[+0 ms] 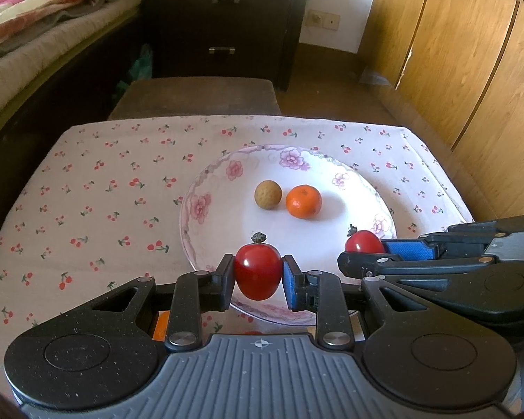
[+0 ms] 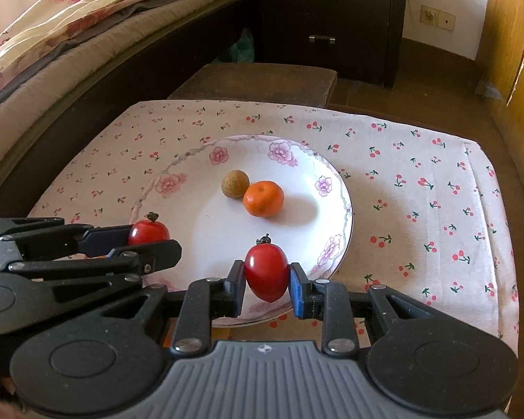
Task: Organize fruits
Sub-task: 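Carry both red tomatoes over the white bowl with both grippers, then open the left gripper over the bowl while the right gripper releases its tomato, then move both grippers back from the bowl toward the loose fruits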
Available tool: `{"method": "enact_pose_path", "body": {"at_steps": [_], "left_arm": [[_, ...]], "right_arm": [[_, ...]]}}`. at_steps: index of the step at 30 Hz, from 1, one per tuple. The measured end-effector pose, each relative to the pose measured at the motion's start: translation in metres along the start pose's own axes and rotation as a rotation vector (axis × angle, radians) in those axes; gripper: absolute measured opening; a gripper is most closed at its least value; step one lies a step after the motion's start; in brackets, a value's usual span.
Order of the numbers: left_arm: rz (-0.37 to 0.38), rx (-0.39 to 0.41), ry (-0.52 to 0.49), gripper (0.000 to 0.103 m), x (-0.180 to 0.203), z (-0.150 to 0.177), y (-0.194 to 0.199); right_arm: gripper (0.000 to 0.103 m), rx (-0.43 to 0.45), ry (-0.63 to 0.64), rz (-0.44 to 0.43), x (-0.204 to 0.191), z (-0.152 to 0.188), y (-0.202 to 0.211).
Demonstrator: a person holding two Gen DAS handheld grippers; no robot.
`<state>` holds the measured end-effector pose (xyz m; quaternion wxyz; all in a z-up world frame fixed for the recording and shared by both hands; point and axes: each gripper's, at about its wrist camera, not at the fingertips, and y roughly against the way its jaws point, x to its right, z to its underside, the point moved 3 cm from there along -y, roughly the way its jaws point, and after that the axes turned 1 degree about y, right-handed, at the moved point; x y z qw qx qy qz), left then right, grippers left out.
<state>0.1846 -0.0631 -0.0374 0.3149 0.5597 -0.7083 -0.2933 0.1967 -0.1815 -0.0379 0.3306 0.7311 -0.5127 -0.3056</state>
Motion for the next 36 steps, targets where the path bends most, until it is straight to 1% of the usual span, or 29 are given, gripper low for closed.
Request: {"method": "enact_pose_path", "body": {"at_steps": [12, 19, 29, 36], "left_arm": [[0.005, -0.005, 0.013, 0.036, -0.002, 0.000, -0.001], [0.002, 0.002, 0.025, 0.039, -0.003, -0.001, 0.000], [0.018, 0.021, 0.018, 0.045, -0.002, -0.001, 0.010], [0.013, 0.031, 0.019, 0.047, -0.007, 0.004, 0.022]], "right_arm": [[0.030, -0.001, 0.000, 0.004, 0.000, -0.001, -0.002], [0.030, 0.013, -0.002, 0.007, 0.001, -0.002, 0.000], [0.031, 0.057, -0.018, 0.011, 0.001, -0.004, 0.017], [0.031, 0.056, -0.010, 0.002, -0.006, 0.002, 0.027]]}}
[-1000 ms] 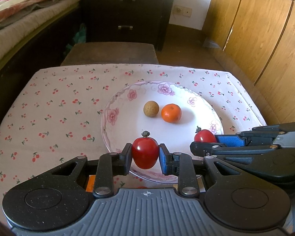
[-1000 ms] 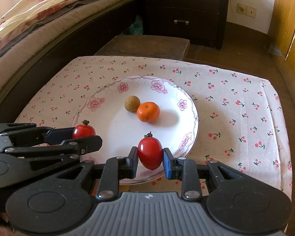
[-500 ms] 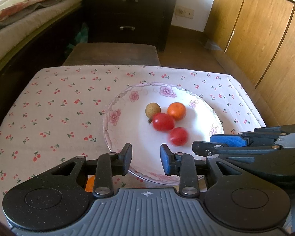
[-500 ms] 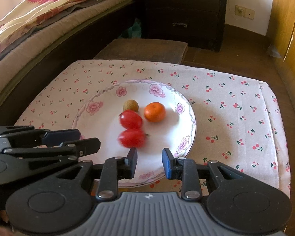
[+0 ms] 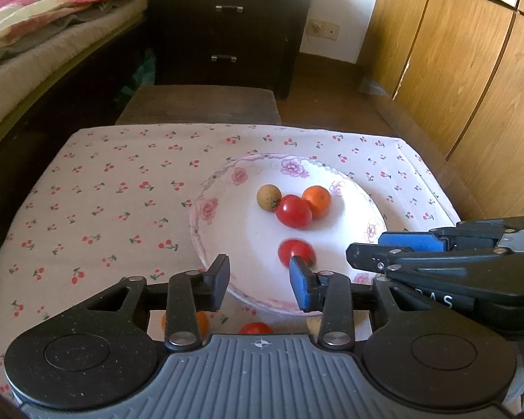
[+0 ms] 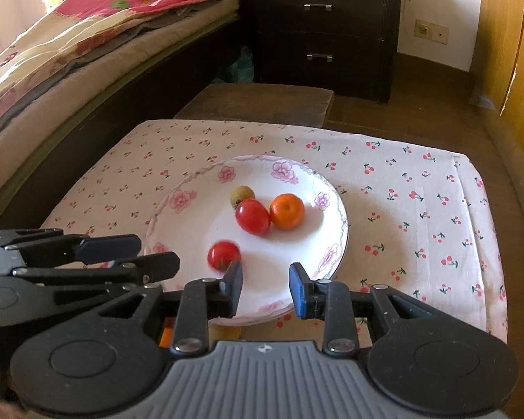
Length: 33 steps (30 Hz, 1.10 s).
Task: Organize fruits
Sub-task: 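Move both grippers back from the bowl toward the loose fruits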
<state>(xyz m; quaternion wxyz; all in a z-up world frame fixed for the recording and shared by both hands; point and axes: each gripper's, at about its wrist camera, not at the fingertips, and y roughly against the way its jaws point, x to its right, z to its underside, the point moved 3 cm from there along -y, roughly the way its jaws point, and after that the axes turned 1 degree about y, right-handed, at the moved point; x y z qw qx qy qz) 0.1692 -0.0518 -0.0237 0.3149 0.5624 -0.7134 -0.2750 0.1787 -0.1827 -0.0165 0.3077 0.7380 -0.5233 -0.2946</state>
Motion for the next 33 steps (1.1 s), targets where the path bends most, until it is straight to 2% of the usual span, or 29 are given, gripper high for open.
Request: {"method": "enact_pose_path", "body": {"at_steps": [13, 25, 33], "left_arm": [[-0.004, -0.006, 0.035, 0.051, -0.020, 0.019, 0.027], [0.033, -0.066, 0.101, 0.051, -0.036, 0.043, 0.034], [0.058, -0.067, 0.098, 0.053, -0.035, 0.045, 0.036]], "right_arm": [[0.031, -0.039, 0.006, -0.032, -0.022, 0.029, 0.014], [0.033, -0.098, -0.008, -0.025, -0.025, 0.042, -0.017], [0.033, -0.081, -0.045, -0.059, -0.027, 0.038, -0.029]]}}
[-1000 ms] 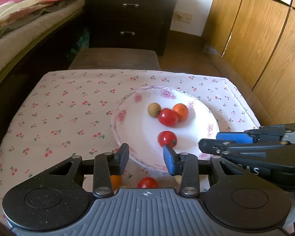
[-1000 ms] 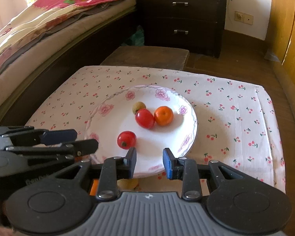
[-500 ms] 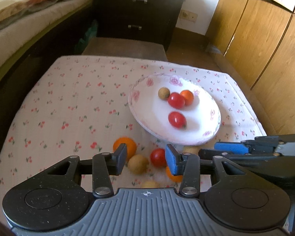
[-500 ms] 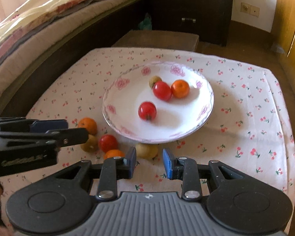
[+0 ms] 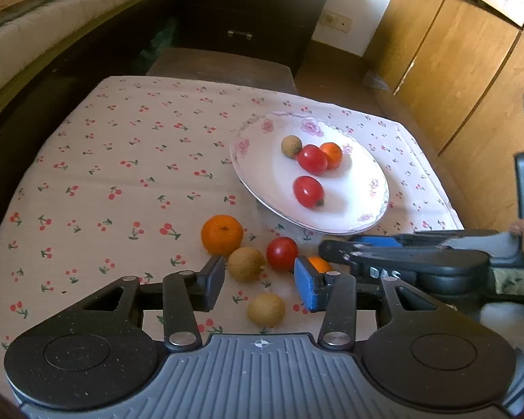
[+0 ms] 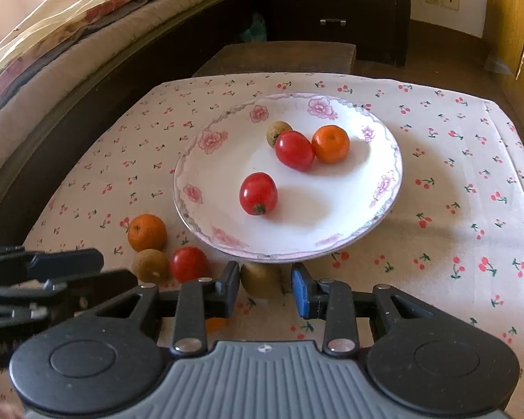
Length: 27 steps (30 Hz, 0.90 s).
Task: Organize fruits
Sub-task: 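Move both grippers back from the bowl toward the loose fruits, then grasp a brown round fruit with the left gripper while the right grasps another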
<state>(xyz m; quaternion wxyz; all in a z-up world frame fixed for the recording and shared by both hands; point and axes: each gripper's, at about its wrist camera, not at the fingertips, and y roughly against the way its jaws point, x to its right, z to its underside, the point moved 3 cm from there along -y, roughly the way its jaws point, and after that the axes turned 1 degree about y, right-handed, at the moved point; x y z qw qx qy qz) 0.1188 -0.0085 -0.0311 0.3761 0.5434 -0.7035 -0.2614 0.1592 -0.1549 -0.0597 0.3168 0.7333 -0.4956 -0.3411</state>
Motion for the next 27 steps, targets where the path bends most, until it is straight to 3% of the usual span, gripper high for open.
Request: {"method": "enact_pose_path", "body": {"at_steps": [13, 21, 27], "left_arm": [[0.007, -0.019, 0.003, 0.055, 0.000, 0.005, -0.002], [0.026, -0.051, -0.001, 0.055, 0.004, 0.014, -0.007], [0.005, -0.085, -0.012, 0.050, 0.006, 0.021, -0.020]], "right_arm": [[0.030, -0.010, 0.044, -0.004, -0.008, -0.001, -0.005], [0.030, -0.011, 0.038, -0.007, -0.001, 0.005, 0.013], [0.030, -0.013, 0.029, -0.013, 0.005, 0.013, 0.024]]}}
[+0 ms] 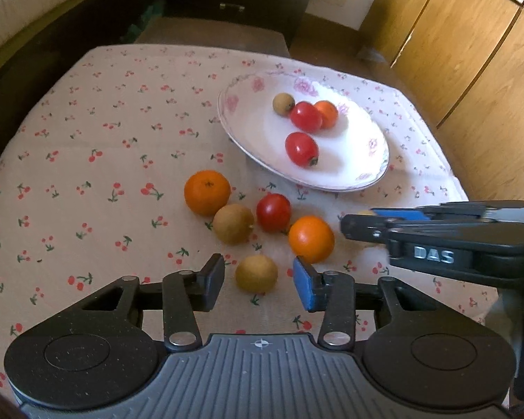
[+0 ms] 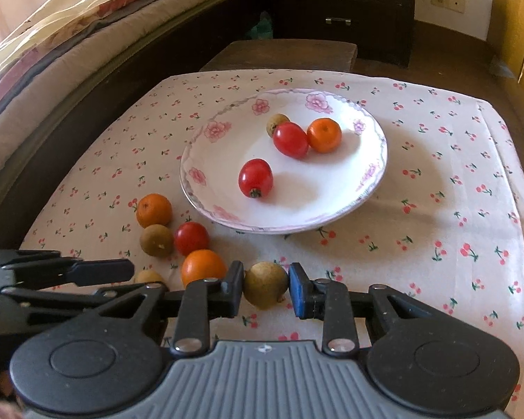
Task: Organize fruits
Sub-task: 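Grasp a brown round fruit with the left gripper while the right grasps another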
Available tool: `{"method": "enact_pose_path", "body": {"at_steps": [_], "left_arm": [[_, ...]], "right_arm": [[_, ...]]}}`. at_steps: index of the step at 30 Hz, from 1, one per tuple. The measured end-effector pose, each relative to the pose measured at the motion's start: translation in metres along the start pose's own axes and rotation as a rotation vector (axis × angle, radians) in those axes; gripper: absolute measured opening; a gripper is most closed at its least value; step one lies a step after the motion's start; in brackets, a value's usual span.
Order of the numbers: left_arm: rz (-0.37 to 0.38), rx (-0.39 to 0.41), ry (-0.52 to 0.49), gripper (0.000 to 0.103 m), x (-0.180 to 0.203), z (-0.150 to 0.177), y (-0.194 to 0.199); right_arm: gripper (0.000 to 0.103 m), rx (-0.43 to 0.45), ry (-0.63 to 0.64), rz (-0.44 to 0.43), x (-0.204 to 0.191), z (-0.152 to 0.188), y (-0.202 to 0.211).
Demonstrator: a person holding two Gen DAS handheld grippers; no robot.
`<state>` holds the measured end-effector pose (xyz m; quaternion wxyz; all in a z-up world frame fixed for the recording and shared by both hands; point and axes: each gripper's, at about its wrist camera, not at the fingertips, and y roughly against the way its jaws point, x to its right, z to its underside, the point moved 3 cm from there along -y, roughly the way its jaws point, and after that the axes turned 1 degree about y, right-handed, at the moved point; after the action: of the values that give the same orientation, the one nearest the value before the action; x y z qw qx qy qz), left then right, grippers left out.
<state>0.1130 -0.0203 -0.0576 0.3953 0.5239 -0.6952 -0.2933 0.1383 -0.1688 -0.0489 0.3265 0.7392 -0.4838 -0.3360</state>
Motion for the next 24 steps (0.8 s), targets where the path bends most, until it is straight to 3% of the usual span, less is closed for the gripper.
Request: {"method": "enact_pose_path", "body": {"at_steps": [7, 14, 24], "left_arm": [[-0.024, 0.002, -0.007, 0.047, 0.007, 0.000, -0.011], [-0.037, 0.009, -0.008, 0.036, 0.005, 0.000, -0.011], [-0.012, 0.008, -0.005, 0.036, 0.004, 0.017, 0.007]], "right_arm": [[0.030, -0.001, -0.005, -0.011, 0.003, 0.002, 0.003], [0.030, -0.013, -0.029, -0.022, 0.007, 0.001, 0.000], [0.030, -0.026, -0.015, -0.009, 0.002, 0.017, 0.019]]}}
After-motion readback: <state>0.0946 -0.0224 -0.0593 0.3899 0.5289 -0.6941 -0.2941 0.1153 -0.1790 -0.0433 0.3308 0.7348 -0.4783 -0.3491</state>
